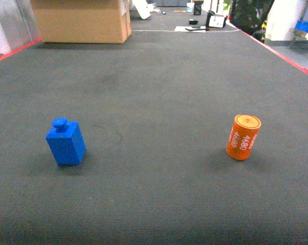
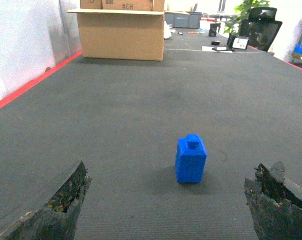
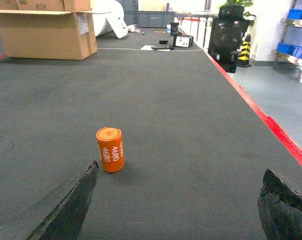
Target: Sort blue parts and orange caps into right shelf containers
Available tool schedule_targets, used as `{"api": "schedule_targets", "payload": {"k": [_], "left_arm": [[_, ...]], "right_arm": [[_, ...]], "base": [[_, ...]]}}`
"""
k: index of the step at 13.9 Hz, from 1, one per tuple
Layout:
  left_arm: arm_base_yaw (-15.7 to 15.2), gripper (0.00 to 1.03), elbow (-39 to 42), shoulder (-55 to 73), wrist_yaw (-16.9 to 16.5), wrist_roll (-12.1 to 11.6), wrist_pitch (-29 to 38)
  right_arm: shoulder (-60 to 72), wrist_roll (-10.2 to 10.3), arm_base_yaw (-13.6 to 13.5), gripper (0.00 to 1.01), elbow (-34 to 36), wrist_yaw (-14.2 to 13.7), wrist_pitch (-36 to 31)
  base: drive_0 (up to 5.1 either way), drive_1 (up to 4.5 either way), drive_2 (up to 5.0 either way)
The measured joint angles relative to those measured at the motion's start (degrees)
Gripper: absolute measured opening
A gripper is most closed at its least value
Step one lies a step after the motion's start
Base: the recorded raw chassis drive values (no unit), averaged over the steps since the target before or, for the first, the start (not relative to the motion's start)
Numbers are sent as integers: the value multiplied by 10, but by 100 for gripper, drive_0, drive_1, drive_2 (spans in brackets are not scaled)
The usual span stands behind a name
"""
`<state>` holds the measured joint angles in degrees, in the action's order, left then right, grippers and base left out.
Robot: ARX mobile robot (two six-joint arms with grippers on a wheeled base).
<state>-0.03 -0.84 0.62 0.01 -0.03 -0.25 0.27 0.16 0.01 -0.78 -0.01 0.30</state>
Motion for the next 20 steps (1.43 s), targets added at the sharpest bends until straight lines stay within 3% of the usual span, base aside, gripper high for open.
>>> {"api": "schedule_targets", "payload": {"k": [5,6,7,8,9,11,12,15,18,20], "left_arm": [[0,98,0,0,0,0,0],[7,98,-1,3,16,1,-7],[65,98,-11,56,144,14,-5],[83,98,-31,136,218,13,47],[72,98,-52,193,241,11,93],[68,98,-130,321,210,7,181],[68,98,-169,392,189,6,212],[75,98,-292,644,133,2,243],[79,98,-387,806,108,31,234],[86,98,-428,881,98,43,205]], "right_arm": [[0,0,0,98,0,0,0],[17,2,-31,98,-5,-70,19],[83,2,-89,98,-15,-171,-13],[149,14,-121,98,-39,-208,-64],[202,32,-120,98,-67,-210,-122],[360,47,-131,98,-146,-178,-223],[445,48,-131,98,-190,-160,-235],[701,51,-128,98,-345,-116,-191],[890,62,-123,98,-471,-98,-155],[962,89,-123,98,-524,-71,-123]], "base": [[0,0,0],[0,0,0],[0,0,0],[0,0,0],[0,0,0],[0,0,0],[0,0,0],[0,0,0],[0,0,0],[0,0,0]]}}
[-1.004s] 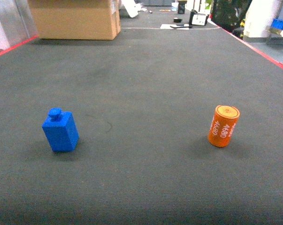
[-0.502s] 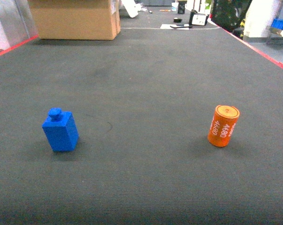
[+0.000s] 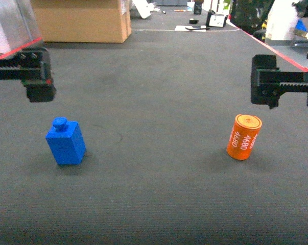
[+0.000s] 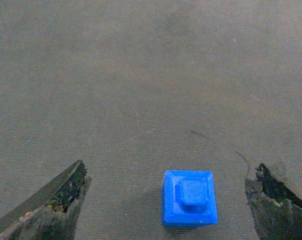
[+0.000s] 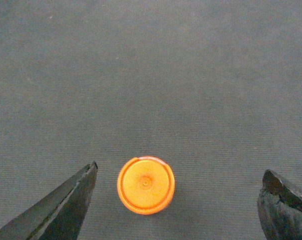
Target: Sort blue parts and orange caps into right shelf containers
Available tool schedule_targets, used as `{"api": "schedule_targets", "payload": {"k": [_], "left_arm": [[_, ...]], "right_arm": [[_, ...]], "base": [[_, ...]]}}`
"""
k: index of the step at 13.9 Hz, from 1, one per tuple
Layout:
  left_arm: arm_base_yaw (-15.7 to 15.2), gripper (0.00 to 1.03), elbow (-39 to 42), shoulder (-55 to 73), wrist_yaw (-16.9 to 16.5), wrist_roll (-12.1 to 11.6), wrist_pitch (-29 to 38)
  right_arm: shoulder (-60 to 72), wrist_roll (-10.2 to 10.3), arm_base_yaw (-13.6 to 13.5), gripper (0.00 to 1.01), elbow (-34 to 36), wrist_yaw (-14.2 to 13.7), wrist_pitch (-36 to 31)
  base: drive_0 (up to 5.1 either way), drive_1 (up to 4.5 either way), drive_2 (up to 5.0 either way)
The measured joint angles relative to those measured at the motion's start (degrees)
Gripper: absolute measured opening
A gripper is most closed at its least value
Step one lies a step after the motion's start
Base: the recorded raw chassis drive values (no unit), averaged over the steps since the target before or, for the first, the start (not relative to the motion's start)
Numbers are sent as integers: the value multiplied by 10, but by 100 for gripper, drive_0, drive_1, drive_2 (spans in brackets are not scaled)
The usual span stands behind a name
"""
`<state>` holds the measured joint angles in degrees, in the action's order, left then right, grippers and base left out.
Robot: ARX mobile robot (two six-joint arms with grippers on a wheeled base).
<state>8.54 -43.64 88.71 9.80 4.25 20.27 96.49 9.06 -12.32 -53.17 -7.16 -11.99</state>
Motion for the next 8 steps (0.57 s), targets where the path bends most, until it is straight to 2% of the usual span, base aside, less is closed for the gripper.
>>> {"api": "schedule_targets", "payload": {"k": [1,4,5,8], "left_arm": [[1,98,-19,26,-2,3,-6],[3,98,-56,74,-5,3,-10],[4,98,-61,92,-7,4,-12],[4,98,-68,129,-13,3,-9]], "right_arm": [[24,10,0,98,-23,10,10],[78,28,-1,98,-73,8,19],[94,28,-4,98,-78,-2,19],[131,29,-5,98,-89,-2,21]], "base": [[0,0,0],[0,0,0],[0,0,0],[0,0,0]]}}
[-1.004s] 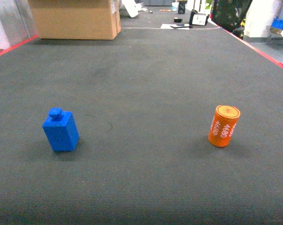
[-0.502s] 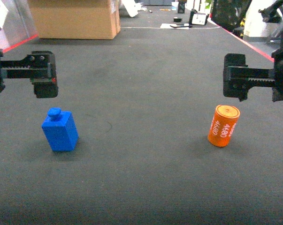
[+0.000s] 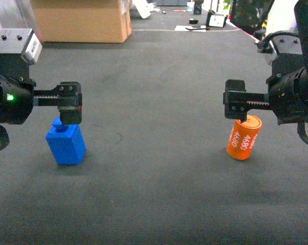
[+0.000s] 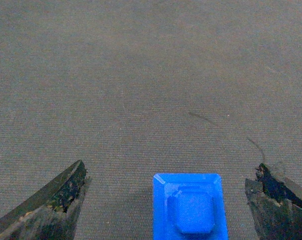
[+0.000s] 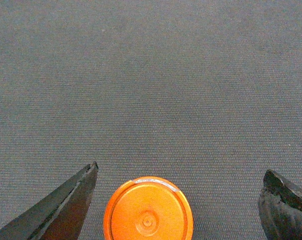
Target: Sort blue parts and orange caps into right shelf containers
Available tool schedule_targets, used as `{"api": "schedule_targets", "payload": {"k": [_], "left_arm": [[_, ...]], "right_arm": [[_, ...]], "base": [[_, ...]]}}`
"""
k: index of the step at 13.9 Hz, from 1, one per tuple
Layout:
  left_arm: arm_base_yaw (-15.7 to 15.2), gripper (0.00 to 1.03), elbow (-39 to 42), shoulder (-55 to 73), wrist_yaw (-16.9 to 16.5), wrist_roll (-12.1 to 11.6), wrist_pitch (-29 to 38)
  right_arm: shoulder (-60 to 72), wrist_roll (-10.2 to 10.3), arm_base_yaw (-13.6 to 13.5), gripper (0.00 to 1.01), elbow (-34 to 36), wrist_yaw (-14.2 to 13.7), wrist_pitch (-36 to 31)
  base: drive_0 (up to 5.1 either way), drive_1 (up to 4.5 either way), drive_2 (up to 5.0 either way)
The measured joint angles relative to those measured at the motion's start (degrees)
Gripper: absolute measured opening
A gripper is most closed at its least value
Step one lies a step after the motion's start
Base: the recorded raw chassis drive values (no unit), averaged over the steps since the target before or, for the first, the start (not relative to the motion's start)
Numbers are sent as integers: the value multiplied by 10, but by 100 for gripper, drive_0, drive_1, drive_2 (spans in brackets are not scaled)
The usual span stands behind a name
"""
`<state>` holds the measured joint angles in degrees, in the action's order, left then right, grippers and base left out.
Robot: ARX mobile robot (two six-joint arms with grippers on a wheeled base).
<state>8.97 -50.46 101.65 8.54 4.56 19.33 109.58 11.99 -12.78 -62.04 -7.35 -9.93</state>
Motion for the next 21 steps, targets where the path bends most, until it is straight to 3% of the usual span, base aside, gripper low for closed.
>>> {"api": "schedule_targets", "payload": {"k": [6,12,13,15,16,17,19,21], "left_arm": [[-8,98,-40,82,-2,0,11],[19,98,-46,99,6,9,-19],[22,98,-46,101,7,12,-26],[27,96,-46,106,13,16,-36],[30,79,-46,112,13,25,-43],[30,71,-46,113,14,26,-46],[32,48,-46,113,15,28,-46],[32,45,-42,108,24,28,-31]], "right_arm": [[59,0,-14,98,-25,-10,-7],[77,-2,-14,98,-26,-17,-20],[77,-7,-14,94,-26,-23,-21],[78,-13,-14,74,-26,-30,-16],[78,-13,-15,58,-26,-31,-15],[78,-13,-15,49,-26,-31,-12],[78,-14,-15,45,-26,-28,-11],[76,-14,-15,44,-26,-22,-18]], "base": [[0,0,0],[0,0,0],[0,0,0],[0,0,0],[0,0,0],[0,0,0],[0,0,0],[0,0,0]]}}
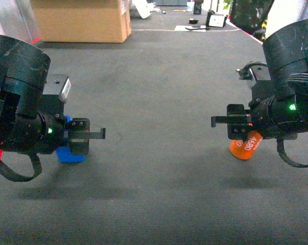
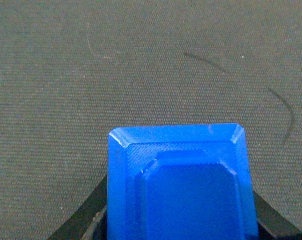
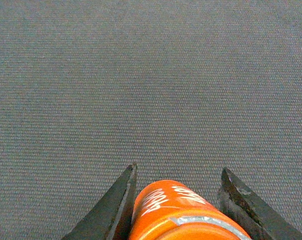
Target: Sort blue parts and orange caps into right shelf containers
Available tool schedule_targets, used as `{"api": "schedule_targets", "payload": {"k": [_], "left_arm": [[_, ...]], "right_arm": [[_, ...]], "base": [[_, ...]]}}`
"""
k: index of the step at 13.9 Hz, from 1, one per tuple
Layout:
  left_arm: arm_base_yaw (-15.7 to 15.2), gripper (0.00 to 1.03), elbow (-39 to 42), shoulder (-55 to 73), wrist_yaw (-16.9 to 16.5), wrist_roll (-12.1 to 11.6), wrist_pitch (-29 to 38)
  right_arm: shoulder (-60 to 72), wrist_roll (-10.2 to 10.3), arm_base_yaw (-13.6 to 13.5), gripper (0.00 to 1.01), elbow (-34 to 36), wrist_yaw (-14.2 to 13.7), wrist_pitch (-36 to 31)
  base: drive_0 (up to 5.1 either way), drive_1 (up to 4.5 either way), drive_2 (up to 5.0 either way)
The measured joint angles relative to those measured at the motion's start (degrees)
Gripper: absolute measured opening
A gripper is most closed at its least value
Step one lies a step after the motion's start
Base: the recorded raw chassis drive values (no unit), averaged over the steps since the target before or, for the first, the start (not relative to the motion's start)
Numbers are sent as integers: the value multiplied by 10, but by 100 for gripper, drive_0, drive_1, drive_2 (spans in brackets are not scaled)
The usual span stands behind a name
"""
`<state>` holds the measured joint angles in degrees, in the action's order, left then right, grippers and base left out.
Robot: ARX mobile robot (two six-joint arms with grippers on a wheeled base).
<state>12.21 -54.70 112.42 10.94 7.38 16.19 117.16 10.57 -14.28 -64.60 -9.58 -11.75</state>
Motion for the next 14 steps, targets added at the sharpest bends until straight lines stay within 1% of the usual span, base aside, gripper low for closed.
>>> {"api": "schedule_targets", "payload": {"k": [1,3,4,5,6,7,8,9,10,11,12,13,14], "left_arm": [[0,45,16,-26,7,0,27],[0,45,49,-103,18,1,80],[1,45,79,-145,43,-7,121],[8,45,113,-175,79,-21,163],[22,45,165,-230,123,-26,221],[37,45,193,-272,151,-37,267],[51,45,211,-304,177,-53,305],[66,45,227,-330,199,-70,333],[81,45,242,-344,216,-89,361],[93,45,253,-347,228,-111,378],[97,44,255,-348,227,-130,377],[96,44,255,-348,228,-139,377],[94,44,255,-348,230,-139,377]], "right_arm": [[-16,0,-4,44,15,0,-21],[-88,1,-22,44,55,-8,-73],[-138,1,-30,44,83,-21,-118],[-172,-2,-39,44,110,-42,-149],[-212,-14,-55,44,156,-75,-196],[-240,-28,-67,44,189,-101,-232],[-266,-37,-76,44,212,-121,-262],[-295,-45,-86,44,232,-137,-288],[-315,-57,-95,44,248,-156,-315],[-330,-81,-106,44,266,-186,-345],[-329,-98,-109,44,269,-188,-342],[-328,-105,-108,44,270,-189,-341],[-328,-106,-108,44,270,-189,-342]], "base": [[0,0,0],[0,0,0],[0,0,0],[0,0,0],[0,0,0],[0,0,0],[0,0,0],[0,0,0],[0,0,0],[0,0,0],[0,0,0],[0,0,0],[0,0,0]]}}
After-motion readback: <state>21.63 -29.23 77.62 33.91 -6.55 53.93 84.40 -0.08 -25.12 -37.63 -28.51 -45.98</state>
